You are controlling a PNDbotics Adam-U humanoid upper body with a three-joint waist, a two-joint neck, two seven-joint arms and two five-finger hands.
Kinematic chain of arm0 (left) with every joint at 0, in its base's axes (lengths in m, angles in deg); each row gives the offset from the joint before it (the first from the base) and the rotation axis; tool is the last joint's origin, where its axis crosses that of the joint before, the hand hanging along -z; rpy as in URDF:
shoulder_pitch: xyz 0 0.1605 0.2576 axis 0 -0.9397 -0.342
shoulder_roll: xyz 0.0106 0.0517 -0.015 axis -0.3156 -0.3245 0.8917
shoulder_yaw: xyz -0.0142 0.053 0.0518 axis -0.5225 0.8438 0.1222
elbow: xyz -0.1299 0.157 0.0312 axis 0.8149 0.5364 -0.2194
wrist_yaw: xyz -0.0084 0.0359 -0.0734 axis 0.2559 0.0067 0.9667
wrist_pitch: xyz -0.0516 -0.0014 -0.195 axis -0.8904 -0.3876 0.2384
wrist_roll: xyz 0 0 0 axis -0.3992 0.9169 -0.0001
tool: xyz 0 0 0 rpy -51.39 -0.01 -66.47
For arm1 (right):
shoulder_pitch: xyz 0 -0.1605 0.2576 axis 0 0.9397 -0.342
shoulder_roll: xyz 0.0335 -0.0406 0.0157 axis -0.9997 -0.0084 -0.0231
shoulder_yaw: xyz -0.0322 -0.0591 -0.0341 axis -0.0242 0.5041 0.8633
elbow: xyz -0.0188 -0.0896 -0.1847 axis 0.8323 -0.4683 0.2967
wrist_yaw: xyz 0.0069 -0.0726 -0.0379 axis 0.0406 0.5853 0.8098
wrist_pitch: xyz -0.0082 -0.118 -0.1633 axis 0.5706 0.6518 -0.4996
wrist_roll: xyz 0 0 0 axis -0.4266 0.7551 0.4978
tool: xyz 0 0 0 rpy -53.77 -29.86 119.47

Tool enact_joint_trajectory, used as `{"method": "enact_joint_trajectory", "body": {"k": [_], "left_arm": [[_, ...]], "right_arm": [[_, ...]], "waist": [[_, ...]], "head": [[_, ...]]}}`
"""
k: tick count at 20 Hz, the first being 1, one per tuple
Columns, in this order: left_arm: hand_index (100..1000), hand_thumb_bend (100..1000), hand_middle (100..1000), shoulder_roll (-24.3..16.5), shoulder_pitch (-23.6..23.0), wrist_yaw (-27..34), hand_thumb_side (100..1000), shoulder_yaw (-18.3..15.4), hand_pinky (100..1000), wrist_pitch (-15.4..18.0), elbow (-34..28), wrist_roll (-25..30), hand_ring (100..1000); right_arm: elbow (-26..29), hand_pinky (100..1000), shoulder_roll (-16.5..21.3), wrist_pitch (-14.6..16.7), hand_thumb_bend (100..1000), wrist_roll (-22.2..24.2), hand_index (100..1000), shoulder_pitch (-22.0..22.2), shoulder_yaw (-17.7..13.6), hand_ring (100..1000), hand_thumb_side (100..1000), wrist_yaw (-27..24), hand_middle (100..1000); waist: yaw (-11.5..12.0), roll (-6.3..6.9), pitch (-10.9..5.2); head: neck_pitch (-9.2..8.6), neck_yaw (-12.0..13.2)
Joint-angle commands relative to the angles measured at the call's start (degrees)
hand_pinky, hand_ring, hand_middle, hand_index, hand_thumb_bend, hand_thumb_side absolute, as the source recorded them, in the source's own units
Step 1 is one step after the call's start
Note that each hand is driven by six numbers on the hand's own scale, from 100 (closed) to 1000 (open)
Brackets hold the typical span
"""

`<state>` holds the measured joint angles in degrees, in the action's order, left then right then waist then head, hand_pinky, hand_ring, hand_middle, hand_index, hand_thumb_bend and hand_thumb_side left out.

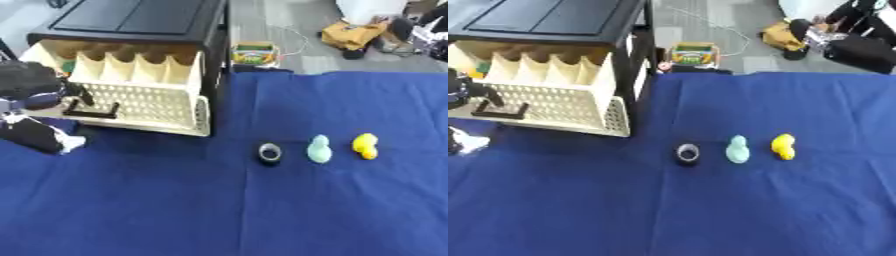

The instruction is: Pick up objects from table and place into drawer.

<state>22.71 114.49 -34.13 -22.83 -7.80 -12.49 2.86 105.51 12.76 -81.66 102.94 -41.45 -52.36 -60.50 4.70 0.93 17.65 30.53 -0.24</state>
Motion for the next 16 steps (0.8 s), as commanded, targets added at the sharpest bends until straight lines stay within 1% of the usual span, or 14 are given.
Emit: {"method": "enact_joint_trajectory", "body": {"k": [1, 3, 4, 5, 6, 7, 8, 9, 10, 11, 12, 14, 15, 16], "left_arm": [[953, 256, 100, -2.38, 0.80, 1.93, 712, -1.74, 100, -0.76, -1.97, -0.14, 100], [938, 249, 100, -2.58, 0.68, 2.78, 708, -2.27, 100, -0.88, -3.29, -0.18, 100], [926, 236, 100, -2.64, 0.63, 3.20, 703, -2.64, 100, -1.00, -4.08, -0.28, 100], [917, 208, 100, -2.69, 0.53, 3.62, 742, -3.05, 100, -1.18, -4.88, -0.42, 100], [913, 220, 100, -2.70, 0.47, 4.08, 698, -3.46, 100, -1.40, -5.65, -0.61, 100], [912, 218, 100, -2.74, 0.39, 4.54, 697, -3.84, 100, -1.68, -6.35, -0.76, 100], [912, 208, 100, -2.78, 0.32, 4.96, 694, -4.18, 100, -1.97, -6.96, -0.91, 100], [912, 202, 100, -2.80, 0.28, 5.40, 695, -4.51, 100, -2.27, -7.55, -1.09, 100], [912, 194, 100, -2.79, 0.25, 5.86, 695, -4.82, 100, -2.59, -8.08, -1.30, 100], [912, 193, 100, -2.79, 0.19, 6.29, 694, -5.09, 100, -2.93, -8.52, -1.50, 100], [913, 187, 100, -2.79, 0.15, 6.66, 697, -5.35, 100, -3.27, -8.87, -1.71, 100], [912, 183, 100, -2.83, 0.04, 7.27, 699, -5.69, 100, -3.87, -9.28, -2.03, 100], [912, 181, 100, -2.86, -0.02, 7.52, 700, -5.80, 100, -4.11, -9.40, -2.16, 100], [910, 172, 100, -2.85, -0.06, 7.80, 700, -5.95, 100, -4.35, -9.50, -2.32, 100]], "right_arm": [[0.67, 653, 2.16, 0.33, 538, 0.29, 762, -0.73, -0.34, 653, 830, 1.11, 590], [0.37, 665, 2.85, 1.68, 562, 1.54, 780, -0.76, 0.39, 675, 829, 3.20, 613], [0.01, 677, 3.32, 2.80, 604, 2.58, 794, -0.83, 0.98, 695, 796, 4.91, 633], [-0.50, 685, 3.65, 4.13, 666, 3.80, 806, -0.95, 1.54, 709, 683, 6.89, 649], [-1.14, 692, 3.90, 5.63, 668, 5.27, 811, -1.08, 2.12, 718, 669, 8.71, 655], [-1.87, 695, 4.05, 7.14, 677, 6.85, 814, -1.27, 2.51, 721, 643, 10.26, 658], [-2.60, 708, 4.11, 8.53, 719, 8.42, 845, -1.44, 2.84, 737, 514, 11.38, 668], [-3.35, 714, 4.13, 9.96, 737, 10.17, 860, -1.67, 3.16, 744, 460, 12.14, 673], [-4.02, 724, 4.10, 11.36, 743, 11.89, 874, -1.91, 3.45, 755, 402, 12.58, 681], [-4.60, 725, 4.06, 12.61, 743, 13.42, 876, -2.17, 3.61, 757, 392, 12.84, 683], [-5.12, 729, 3.98, 13.63, 734, 14.75, 887, -2.40, 3.76, 763, 339, 12.79, 690], [-6.12, 729, 3.89, 14.82, 715, 16.80, 887, -2.88, 3.99, 765, 298, 12.06, 684], [-6.64, 729, 3.90, 15.18, 712, 17.63, 882, -3.14, 4.15, 765, 293, 11.57, 680], [-7.19, 727, 3.90, 15.45, 701, 18.35, 865, -3.40, 4.31, 765, 274, 10.98, 675]], "waist": [[0.16, -0.01, -1.54], [0.27, -0.07, -1.59], [0.35, -0.11, -1.63], [0.42, -0.12, -1.66], [0.50, -0.12, -1.69], [0.57, -0.11, -1.73], [0.65, -0.09, -1.79], [0.72, -0.07, -1.85], [0.79, -0.06, -1.92], [0.83, -0.05, -1.97], [0.88, -0.03, -2.04], [0.94, 0.03, -2.16], [0.97, 0.05, -2.22], [0.99, 0.07, -2.28]], "head": [[0.33, -1.56], [0.46, -2.62], [0.51, -2.97], [0.54, -3.20], [0.57, -3.39], [0.61, -3.53], [0.65, -3.62], [0.66, -3.67], [0.66, -3.73], [0.67, -3.75], [0.67, -3.76], [0.76, -3.77], [0.79, -3.79], [0.82, -3.83]]}}
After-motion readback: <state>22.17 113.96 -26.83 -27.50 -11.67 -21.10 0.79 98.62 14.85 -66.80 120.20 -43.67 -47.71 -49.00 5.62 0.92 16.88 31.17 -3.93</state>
